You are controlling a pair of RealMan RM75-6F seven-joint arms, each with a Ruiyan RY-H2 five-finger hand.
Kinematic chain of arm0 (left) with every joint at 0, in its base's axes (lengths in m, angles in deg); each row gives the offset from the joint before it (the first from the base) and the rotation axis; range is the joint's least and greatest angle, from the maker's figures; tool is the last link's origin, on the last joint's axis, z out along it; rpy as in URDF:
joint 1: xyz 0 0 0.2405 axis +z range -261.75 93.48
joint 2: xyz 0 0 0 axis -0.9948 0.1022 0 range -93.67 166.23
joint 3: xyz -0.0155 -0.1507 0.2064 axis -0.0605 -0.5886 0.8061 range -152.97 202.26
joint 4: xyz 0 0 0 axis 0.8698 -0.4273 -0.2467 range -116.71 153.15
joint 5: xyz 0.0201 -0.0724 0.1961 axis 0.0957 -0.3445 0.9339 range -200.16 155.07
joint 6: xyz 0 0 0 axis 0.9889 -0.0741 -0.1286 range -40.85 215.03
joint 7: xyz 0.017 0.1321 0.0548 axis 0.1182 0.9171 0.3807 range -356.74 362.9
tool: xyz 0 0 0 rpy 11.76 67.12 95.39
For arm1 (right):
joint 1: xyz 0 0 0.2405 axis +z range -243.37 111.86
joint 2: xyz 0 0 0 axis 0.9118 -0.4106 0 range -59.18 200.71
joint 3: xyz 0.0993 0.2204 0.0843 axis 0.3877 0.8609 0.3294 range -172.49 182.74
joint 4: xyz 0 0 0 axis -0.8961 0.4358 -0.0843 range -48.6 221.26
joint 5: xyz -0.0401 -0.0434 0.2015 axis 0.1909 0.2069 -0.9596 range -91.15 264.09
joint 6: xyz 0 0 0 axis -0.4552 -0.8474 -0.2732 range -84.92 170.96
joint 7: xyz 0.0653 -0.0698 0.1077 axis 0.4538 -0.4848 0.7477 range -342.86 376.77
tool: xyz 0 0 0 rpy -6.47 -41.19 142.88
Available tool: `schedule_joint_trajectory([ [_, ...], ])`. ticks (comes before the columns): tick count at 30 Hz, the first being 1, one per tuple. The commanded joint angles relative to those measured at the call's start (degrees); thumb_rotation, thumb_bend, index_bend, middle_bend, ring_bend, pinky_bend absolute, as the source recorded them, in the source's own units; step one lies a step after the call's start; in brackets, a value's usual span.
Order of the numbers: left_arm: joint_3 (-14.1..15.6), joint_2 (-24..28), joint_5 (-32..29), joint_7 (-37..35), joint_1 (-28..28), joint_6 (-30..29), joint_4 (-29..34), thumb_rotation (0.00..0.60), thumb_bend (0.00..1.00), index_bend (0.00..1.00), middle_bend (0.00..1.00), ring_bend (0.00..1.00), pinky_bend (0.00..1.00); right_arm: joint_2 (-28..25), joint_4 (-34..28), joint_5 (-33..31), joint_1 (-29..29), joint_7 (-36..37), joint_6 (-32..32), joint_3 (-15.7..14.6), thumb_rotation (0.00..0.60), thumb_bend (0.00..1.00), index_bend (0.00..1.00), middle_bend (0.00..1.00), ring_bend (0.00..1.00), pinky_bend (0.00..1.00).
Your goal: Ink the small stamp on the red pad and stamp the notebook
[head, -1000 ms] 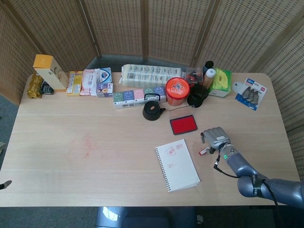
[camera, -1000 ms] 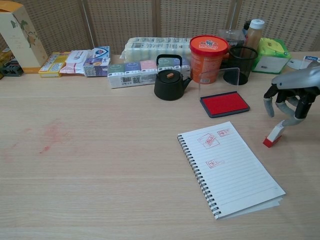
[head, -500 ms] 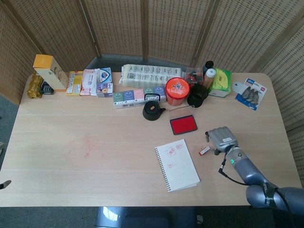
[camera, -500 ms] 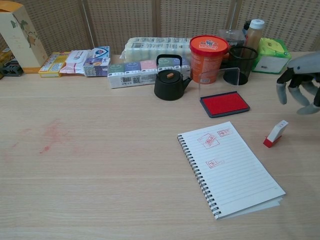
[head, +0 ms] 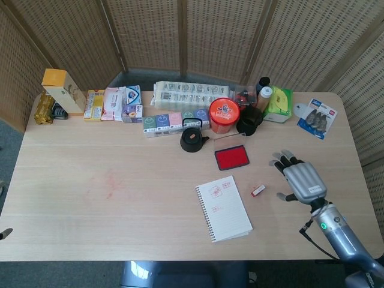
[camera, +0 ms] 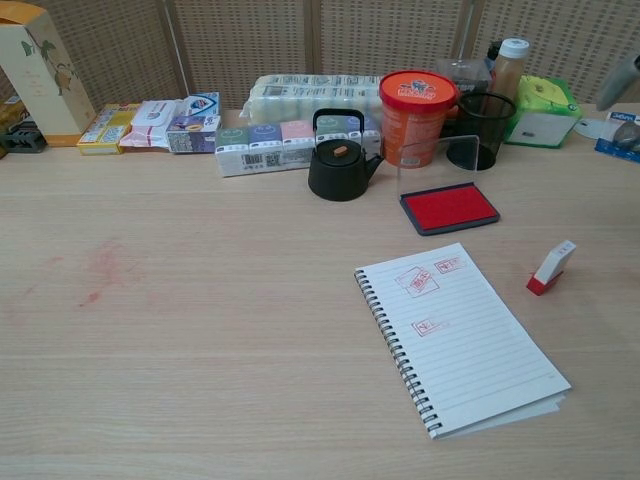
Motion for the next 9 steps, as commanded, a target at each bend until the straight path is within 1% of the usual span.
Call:
schedule_joint_trajectory([
  [1, 0.1, -0.1, 0.3, 0.3, 0.3, -0.7, 0.1, 0.6, 0.03, 0.0, 0.0, 0.0, 0.0, 0.4, 1.9, 8.6, -6.8, 4.9, 8.5, -0.6, 0.528, 0.01, 0.22, 0.1, 0.07, 0.37],
  [4, 0.2, -0.2, 0.9, 0.5, 0.8, -1.6, 0.2, 0.6, 0.03, 0.0, 0.0, 0.0, 0.0, 1.5, 2.6, 11.9, -10.2, 5.0, 12.8, -0.7, 0.531, 0.01, 0.22, 0.1, 0.07, 0.35],
  [7, 0.6, -0.3, 1.8, 0.8, 1.5, -3.0, 0.4, 0.6, 0.03, 0.0, 0.0, 0.0, 0.0, 3.2, 3.6, 15.2, -14.6, 4.4, 17.5, -1.5, 0.533, 0.01, 0.22, 0.1, 0.07, 0.33],
  [9, 0.8, -0.3, 2.3, 0.8, 1.8, -3.5, 0.4, 0.6, 0.03, 0.0, 0.0, 0.0, 0.0, 3.8, 4.3, 16.3, -15.9, 4.5, 18.4, -1.3, 0.531, 0.01, 0.22, 0.1, 0.06, 0.33],
])
